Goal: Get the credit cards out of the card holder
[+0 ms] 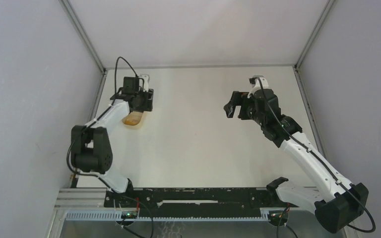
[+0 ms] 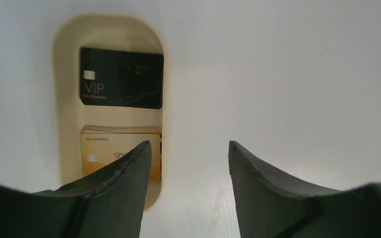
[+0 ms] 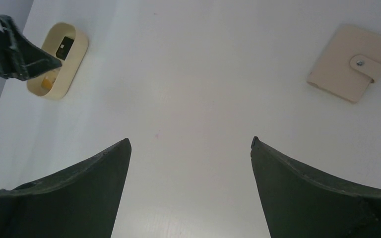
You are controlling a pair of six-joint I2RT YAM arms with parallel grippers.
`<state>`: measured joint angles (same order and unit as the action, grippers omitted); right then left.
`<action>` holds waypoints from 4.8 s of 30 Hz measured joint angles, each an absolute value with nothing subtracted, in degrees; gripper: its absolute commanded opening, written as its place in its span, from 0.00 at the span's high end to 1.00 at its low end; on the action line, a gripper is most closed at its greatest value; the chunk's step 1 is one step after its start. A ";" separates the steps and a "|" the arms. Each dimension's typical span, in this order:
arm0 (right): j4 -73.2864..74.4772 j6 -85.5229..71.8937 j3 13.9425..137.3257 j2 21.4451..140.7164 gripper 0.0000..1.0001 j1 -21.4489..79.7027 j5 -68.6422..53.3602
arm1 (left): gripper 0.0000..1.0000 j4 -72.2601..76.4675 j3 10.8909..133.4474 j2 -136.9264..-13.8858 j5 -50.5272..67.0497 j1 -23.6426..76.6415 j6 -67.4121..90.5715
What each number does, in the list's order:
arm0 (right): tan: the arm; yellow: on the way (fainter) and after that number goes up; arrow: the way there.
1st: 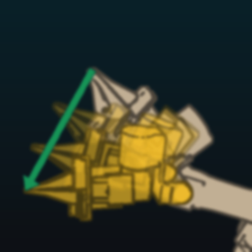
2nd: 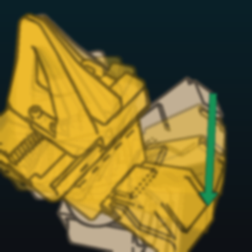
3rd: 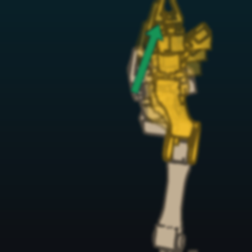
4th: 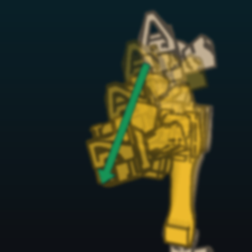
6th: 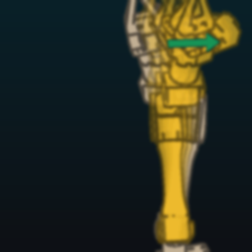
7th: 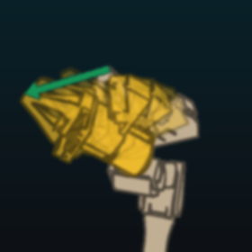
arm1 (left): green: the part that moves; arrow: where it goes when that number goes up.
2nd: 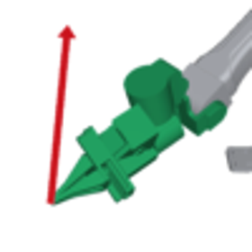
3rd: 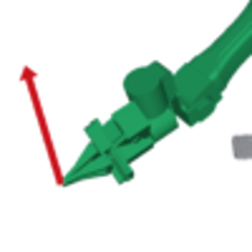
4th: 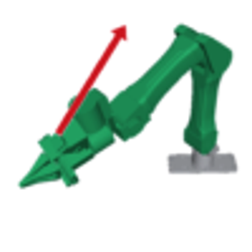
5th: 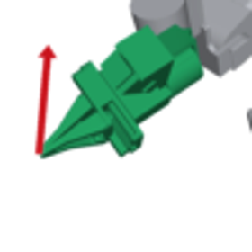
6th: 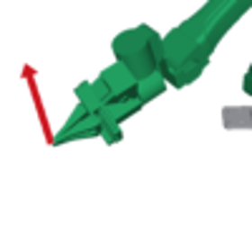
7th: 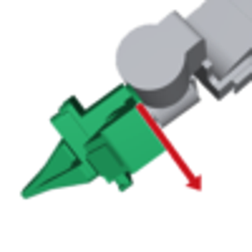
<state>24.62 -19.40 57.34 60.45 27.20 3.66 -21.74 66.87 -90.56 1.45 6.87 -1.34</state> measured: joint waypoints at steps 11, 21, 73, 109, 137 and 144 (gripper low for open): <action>27.14 -18.74 57.34 56.84 0.00 25.02 1.83 | 0.49 -22.83 71.00 -103.42 0.01 6.85 -1.30; 27.29 -18.41 57.23 56.58 0.00 23.73 -0.56 | 0.62 -23.22 72.25 -106.59 -1.02 6.83 -1.50; 21.39 -23.64 69.12 91.88 0.13 3.95 7.03 | 0.70 -31.00 91.55 -117.03 6.68 20.60 -4.99; 31.09 -17.15 89.62 119.96 1.00 1.21 9.13 | 0.44 -35.38 96.49 -97.32 6.59 21.10 -4.91; 24.25 -17.56 66.46 89.67 0.34 13.87 -6.68 | 0.45 -14.90 60.53 -80.90 6.33 33.76 14.50; 22.94 -18.52 73.03 96.57 0.33 4.54 0.82 | 0.42 -16.29 60.62 -79.00 5.72 33.76 12.99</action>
